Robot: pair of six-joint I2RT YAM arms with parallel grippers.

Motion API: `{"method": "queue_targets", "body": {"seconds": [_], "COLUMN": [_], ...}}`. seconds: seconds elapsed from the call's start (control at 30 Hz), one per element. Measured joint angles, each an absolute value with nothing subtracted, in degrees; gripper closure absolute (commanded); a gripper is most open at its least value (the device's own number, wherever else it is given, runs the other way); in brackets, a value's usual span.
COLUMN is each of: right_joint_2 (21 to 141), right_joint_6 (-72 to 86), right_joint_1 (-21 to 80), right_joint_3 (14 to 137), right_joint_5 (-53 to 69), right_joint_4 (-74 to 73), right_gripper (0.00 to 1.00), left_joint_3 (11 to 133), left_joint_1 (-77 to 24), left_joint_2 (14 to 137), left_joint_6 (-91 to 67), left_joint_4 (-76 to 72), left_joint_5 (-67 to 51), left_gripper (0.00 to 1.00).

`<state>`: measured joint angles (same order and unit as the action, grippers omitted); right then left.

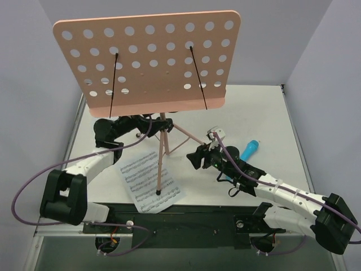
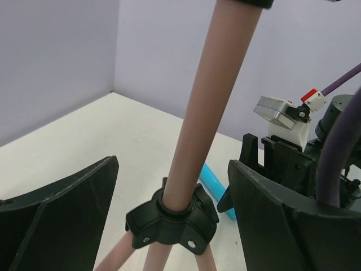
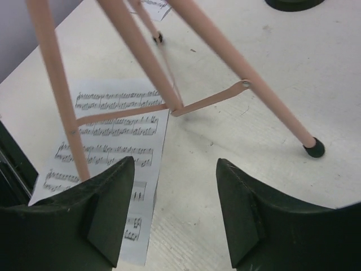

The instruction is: Set up the instrument practice props

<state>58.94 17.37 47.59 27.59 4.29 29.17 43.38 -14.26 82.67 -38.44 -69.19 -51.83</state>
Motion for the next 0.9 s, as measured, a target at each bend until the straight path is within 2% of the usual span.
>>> {"method": "queue_targets", "body": {"seconds": [0.2, 0.3, 0.6, 0.9], "right_joint_2": [57.65, 59.02, 61.34, 60.95], "right_joint_6": [19.33, 19.94, 21.32, 21.43], "right_joint_1": [47.55, 47.55, 47.55, 47.55], "right_joint_3": [27.35, 27.9, 28.73, 28.67], "right_joint_5": [-0.45, -0.67, -0.64, -0.67], "right_joint_4": [30.02, 30.2, 30.85, 30.94], "right_gripper": [0.5, 0.5, 0.52, 0.54], "left_joint_3": [38.48, 38.0, 38.22, 40.03], "left_joint_1": [-14.24, -14.2, -14.5, -14.96], "left_joint_2": [68.53, 65.23, 67.33, 75.79], "left_joint_6": [-30.2, -27.2, -26.46, -26.65], "left_joint_4": [-55.11, -50.52, -50.33, -57.89], "left_joint_5": [-42.22, -38.96, -38.59, -42.7], "left_gripper": [0.1, 0.1, 0.1, 0.26]}}
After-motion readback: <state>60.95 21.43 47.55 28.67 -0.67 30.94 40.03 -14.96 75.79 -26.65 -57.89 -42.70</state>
